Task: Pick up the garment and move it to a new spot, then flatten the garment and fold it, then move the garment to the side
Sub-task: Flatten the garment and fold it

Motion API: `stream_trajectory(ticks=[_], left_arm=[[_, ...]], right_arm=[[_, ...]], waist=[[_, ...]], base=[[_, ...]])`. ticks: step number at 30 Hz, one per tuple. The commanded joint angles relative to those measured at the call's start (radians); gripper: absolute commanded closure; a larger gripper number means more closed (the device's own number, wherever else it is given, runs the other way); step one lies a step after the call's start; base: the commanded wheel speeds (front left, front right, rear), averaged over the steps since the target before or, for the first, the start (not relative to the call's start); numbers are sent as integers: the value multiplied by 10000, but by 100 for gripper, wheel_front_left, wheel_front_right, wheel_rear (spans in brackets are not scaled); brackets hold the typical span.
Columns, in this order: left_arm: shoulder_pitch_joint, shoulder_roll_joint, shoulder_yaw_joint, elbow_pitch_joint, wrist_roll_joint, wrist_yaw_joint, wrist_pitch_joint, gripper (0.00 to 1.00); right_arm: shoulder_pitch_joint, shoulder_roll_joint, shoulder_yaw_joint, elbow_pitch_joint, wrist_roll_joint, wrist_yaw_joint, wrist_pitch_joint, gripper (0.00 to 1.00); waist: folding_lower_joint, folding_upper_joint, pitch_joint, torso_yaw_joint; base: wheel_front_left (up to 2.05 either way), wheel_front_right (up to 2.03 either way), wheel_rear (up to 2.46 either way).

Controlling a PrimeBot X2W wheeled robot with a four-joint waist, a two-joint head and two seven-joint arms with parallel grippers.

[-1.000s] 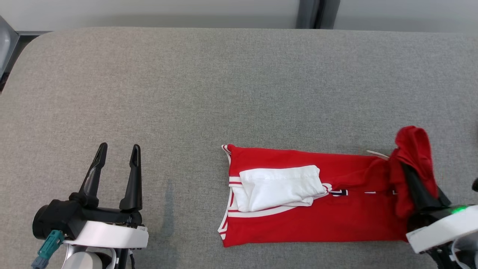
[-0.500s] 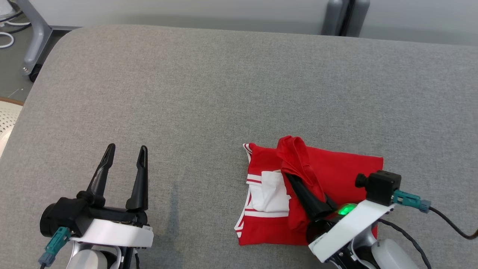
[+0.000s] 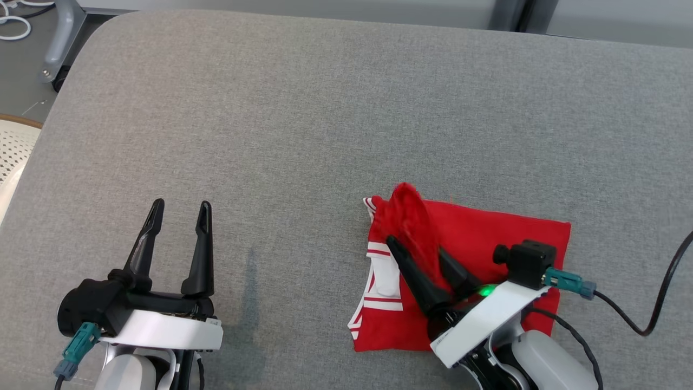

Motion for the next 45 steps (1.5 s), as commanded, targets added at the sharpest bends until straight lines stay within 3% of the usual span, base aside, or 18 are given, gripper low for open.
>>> stream_trajectory(ticks=[1, 6, 13, 30, 38, 45], left_arm=[[-143, 15, 61, 17, 76, -53, -6, 0], [-174, -19, 185, 51, 179, -87, -6, 0], [-57, -50, 287, 96, 230, -114, -6, 0], [460, 8, 639, -164, 482, -25, -4, 0], [1027, 96, 667, -290, 497, 107, 40, 0], [1471, 167, 635, -510, 492, 225, 237, 0]], right_arm=[[-188, -189, 89, -89, -109, 1, -242, 0], [-303, -615, 247, -463, -592, 1, -603, 0], [-112, -1040, -320, -1081, -1521, 1, -894, 0], [2198, -999, -5512, -2789, -5391, -1, -836, 0], [3318, -975, -6606, -3153, -6025, -1, -586, 0], [3837, -772, -6798, -3278, -6067, -1, -431, 0]], waist=[[0, -1, 3, -60], [0, -1, -77, -245], [0, -1, -238, -433], [0, -1, -739, -906], [0, -1, -1262, -1037], [0, -1, -1674, -1123]], base=[[0, 0, 0], [0, 0, 0], [0, 0, 0], [0, 0, 0], [0, 0, 0], [0, 0, 0]])
